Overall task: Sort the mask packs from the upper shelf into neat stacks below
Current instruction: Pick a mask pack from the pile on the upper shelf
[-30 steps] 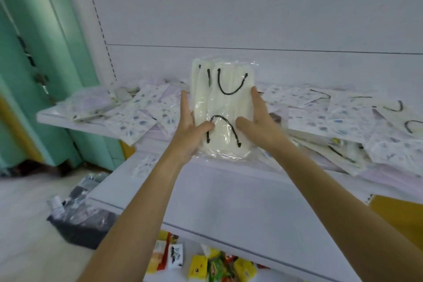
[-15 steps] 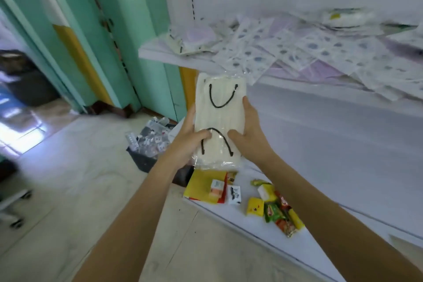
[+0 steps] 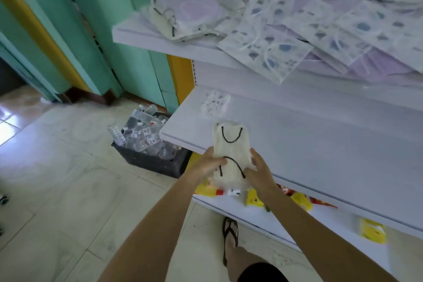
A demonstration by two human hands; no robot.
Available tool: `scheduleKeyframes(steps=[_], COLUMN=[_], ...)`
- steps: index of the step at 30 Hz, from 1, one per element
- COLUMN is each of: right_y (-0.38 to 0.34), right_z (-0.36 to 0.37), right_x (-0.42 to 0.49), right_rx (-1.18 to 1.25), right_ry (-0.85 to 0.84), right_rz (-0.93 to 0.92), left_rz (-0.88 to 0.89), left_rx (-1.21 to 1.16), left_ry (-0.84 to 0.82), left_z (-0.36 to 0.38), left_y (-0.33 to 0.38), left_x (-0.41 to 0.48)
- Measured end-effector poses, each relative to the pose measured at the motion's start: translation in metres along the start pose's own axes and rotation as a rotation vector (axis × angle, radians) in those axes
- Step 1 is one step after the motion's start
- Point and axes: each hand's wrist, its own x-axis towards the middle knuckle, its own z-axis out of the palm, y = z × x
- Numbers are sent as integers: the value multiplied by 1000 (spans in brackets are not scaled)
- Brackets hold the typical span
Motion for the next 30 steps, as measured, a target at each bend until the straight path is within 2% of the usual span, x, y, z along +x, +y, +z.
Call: scheduleKeyframes(steps=[5,10,13,16,19,23,30], right_y=[-17,-14,-5,1,-2,-4,3], right_z=[-8,-8,-11,-11,1,28,53], right_x=[85,158,198,238,274,303,332], right_rx=[56,32,26,-23,-51,-111,-109], right_ry=[160,228,299,367,355,314,279], right_rz=[-15,-34,7,47,62,43,75], left_rz=[-33,63,104,219,290,116,139], left_rx=[127,176,396,569,627,635,663], left_ry=[-17,25,28,169,328,326,309], left_z=[-2,-2,-8,-37,-73,-104,-124], left_y=[36,33,21,13,14,18,35], left_x=[79,158,196,233,272,318,362])
